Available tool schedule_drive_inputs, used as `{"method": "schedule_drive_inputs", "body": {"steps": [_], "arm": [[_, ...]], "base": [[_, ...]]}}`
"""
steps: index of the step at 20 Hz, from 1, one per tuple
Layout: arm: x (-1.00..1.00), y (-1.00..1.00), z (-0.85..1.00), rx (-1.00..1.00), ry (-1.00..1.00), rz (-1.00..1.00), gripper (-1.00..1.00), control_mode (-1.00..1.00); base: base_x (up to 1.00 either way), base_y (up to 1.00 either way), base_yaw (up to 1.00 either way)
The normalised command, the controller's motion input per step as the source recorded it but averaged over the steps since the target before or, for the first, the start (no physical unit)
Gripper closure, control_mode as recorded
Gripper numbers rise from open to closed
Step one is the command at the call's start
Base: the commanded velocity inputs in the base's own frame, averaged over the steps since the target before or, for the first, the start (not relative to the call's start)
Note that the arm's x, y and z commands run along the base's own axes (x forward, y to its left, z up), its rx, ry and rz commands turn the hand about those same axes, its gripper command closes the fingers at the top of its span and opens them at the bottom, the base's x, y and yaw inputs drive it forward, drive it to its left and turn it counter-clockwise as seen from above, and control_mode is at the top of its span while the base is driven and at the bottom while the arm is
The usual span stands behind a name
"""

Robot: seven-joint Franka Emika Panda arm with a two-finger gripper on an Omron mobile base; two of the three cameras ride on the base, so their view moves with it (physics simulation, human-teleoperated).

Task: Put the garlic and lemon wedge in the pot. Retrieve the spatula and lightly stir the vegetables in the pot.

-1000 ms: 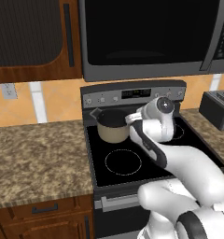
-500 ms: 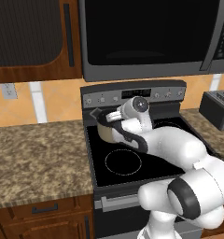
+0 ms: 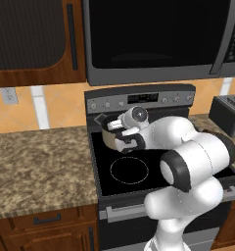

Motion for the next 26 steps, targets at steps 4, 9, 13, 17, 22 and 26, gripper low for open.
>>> {"method": "schedule_drive_inputs", "body": {"steps": [4,9,13,17,22,26], "arm": [[0.47,0.0,-0.24,0.0,0.03,0.0,1.0,-1.0],[0.2,0.03,-0.13,0.0,0.08,0.0,1.0,-1.0],[0.07,0.06,-0.09,0.0,0.07,0.0,1.0,-1.0],[0.3,0.02,-0.01,0.0,0.03,0.0,-1.0,-1.0],[0.47,0.0,0.0,0.0,0.0,-0.01,-1.0,-1.0],[0.05,0.0,0.06,0.0,0.0,0.0,-1.0,-1.0]], "base": [[0.0,0.0,0.0],[0.0,0.0,0.0],[0.0,0.0,0.0],[0.0,0.0,0.0],[0.0,0.0,0.0],[0.0,0.0,0.0]]}}
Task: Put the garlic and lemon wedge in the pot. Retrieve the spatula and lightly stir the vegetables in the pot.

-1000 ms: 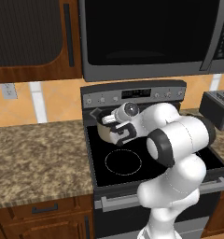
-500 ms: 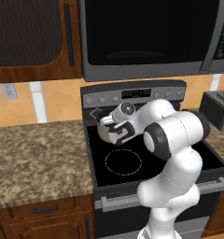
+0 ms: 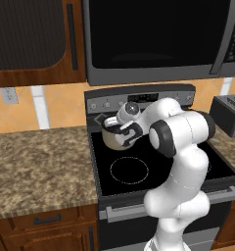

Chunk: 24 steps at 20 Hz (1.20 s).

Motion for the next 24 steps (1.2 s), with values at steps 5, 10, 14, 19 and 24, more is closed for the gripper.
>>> {"method": "schedule_drive_inputs", "body": {"steps": [5,10,14,19,24], "arm": [[-0.93,-0.18,0.76,0.03,-0.16,0.0,-1.0,-1.0],[-0.86,-0.51,1.0,0.13,-0.09,-0.01,-1.0,-1.0],[-0.57,-0.62,1.0,0.18,0.03,-0.07,-1.0,-1.0],[-0.2,-0.47,1.0,0.18,0.15,-0.09,-1.0,-1.0],[-0.4,-0.51,0.98,0.09,0.26,-0.13,-1.0,-1.0]], "base": [[0.0,0.0,0.0],[0.0,0.0,0.0],[0.0,0.0,0.0],[0.0,0.0,0.0],[0.0,0.0,0.0]]}}
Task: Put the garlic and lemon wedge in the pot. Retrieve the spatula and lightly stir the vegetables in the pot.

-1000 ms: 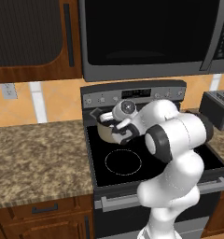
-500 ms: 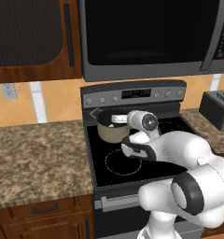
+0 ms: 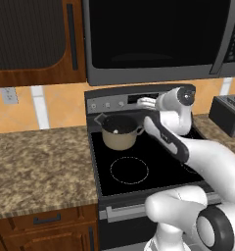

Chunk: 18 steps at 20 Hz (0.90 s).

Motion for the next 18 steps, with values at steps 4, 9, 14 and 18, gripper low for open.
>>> {"method": "schedule_drive_inputs", "body": {"steps": [4,9,14,18], "arm": [[-0.54,-0.85,0.57,0.03,0.39,-0.19,-1.0,-1.0],[-0.64,-1.0,-0.15,0.0,0.41,-0.17,-1.0,-1.0],[-0.56,-1.0,-0.67,0.0,0.36,-0.13,-1.0,-1.0],[-0.52,-0.74,-0.24,0.01,0.26,-0.1,-1.0,-1.0]], "base": [[0.0,0.0,0.0],[0.0,0.0,0.0],[0.0,0.0,0.0],[0.0,0.0,0.0]]}}
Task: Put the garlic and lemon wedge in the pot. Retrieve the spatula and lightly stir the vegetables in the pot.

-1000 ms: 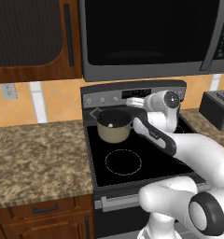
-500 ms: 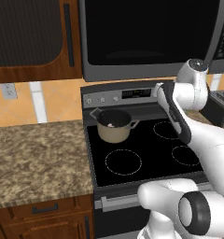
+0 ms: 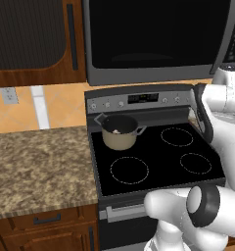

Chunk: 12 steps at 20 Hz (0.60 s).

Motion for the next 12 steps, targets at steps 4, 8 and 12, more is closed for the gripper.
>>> {"method": "schedule_drive_inputs", "body": {"steps": [4,8,12], "arm": [[-0.34,0.02,0.0,0.01,0.09,-0.06,-1.0,-1.0],[-0.17,0.0,0.0,0.0,0.0,-0.01,-1.0,-1.0],[0.0,0.0,0.0,0.0,0.0,0.0,-1.0,1.0]], "base": [[0.0,0.0,0.0],[0.0,0.0,0.0],[0.0,-0.43,0.0]]}}
